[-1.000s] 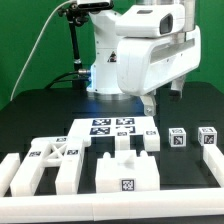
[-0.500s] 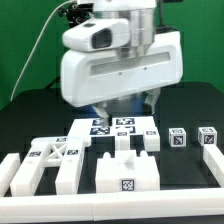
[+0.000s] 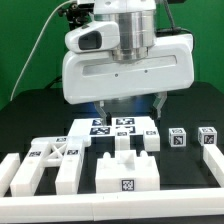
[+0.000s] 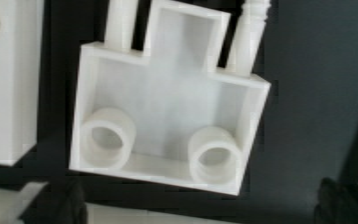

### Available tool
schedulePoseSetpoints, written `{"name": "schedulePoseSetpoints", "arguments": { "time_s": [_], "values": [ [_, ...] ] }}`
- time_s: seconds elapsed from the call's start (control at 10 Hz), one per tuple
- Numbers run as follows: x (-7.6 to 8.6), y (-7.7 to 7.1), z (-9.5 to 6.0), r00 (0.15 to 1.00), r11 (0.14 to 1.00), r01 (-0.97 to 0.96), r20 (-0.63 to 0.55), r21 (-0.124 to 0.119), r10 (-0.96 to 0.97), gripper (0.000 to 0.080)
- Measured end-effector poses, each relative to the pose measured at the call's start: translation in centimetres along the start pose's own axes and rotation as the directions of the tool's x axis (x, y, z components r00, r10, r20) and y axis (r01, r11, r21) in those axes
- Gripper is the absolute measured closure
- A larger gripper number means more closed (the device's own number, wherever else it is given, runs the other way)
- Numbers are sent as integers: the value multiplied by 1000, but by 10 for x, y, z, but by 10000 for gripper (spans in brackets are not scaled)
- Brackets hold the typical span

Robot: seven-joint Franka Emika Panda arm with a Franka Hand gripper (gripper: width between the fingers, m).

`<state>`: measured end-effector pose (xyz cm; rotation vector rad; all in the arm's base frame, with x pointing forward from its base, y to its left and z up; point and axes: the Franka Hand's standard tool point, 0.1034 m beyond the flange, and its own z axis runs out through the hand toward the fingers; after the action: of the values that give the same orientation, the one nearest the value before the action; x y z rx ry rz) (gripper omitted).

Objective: Assemble chair

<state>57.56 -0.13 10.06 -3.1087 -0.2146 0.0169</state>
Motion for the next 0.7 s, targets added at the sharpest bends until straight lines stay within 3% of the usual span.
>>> {"name": "schedulePoseSetpoints", "arguments": {
  "time_s": [0.2,0.6,0.7],
  "values": [
    [2,19,23,994,994,-109,17,-12,109,150],
    [5,25,69,996,997,-72,-52,-28,70,150],
    [8,29,70,996,998,-57,-71,-34,54,150]
  ]
}}
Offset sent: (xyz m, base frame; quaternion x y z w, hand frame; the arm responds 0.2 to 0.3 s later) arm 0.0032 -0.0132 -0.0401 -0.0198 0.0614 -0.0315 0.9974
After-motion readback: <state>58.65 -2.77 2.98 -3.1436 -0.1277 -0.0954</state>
